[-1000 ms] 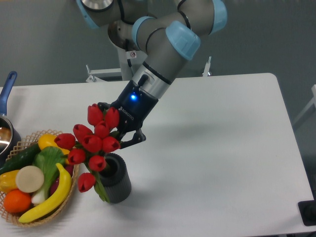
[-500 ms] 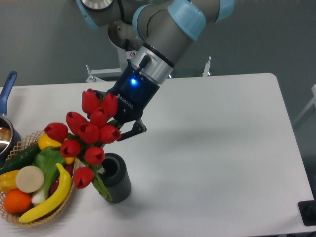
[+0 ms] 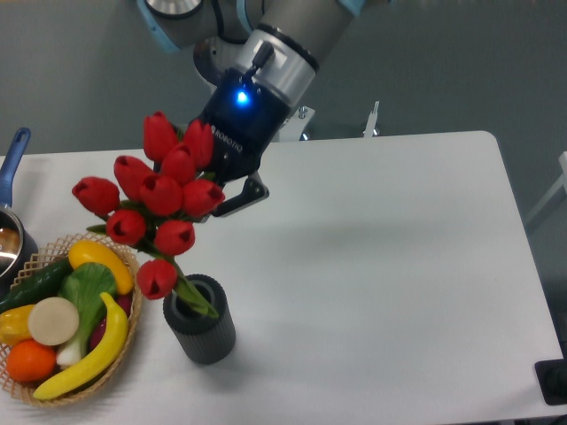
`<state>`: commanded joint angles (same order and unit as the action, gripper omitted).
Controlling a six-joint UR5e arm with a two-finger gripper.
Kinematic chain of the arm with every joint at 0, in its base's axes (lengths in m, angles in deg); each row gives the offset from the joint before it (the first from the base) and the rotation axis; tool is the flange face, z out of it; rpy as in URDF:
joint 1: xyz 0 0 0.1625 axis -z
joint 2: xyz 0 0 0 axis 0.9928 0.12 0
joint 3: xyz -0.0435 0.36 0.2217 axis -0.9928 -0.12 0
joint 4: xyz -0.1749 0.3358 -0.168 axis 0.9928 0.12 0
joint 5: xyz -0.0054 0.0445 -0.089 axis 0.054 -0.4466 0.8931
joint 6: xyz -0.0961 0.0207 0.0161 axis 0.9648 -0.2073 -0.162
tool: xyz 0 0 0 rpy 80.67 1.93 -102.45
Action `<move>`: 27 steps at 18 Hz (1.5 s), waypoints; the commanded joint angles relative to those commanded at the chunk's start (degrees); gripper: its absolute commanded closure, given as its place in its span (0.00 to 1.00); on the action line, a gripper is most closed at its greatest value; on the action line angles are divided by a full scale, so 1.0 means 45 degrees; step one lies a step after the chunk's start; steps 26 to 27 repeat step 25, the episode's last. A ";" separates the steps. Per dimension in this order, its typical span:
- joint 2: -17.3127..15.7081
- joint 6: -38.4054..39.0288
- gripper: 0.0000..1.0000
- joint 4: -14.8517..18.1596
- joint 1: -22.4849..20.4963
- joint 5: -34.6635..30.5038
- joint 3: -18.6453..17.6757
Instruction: Pick up the flowers from the vase
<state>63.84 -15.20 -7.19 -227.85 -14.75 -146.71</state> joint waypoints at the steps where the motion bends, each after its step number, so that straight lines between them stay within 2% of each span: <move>1: -0.0059 -0.0040 0.82 0.0000 -0.0195 -0.0020 -0.0136; 3: -0.0118 -0.0721 0.82 0.0000 -0.0857 -0.0001 -0.0254; 5: -0.0119 -0.0821 0.82 -0.0019 -0.1075 -0.0020 -0.0274; 9: -0.0469 -0.2285 0.82 0.0000 -0.1952 0.0077 -0.1035; 12: -0.0606 -0.2560 0.82 0.0000 -0.2383 0.0097 -0.1153; 22: -0.0704 -0.2834 0.82 -0.0020 -0.3087 0.0116 -0.1231; 27: -0.0704 -0.2834 0.82 -0.0039 -0.3107 0.0097 -0.1368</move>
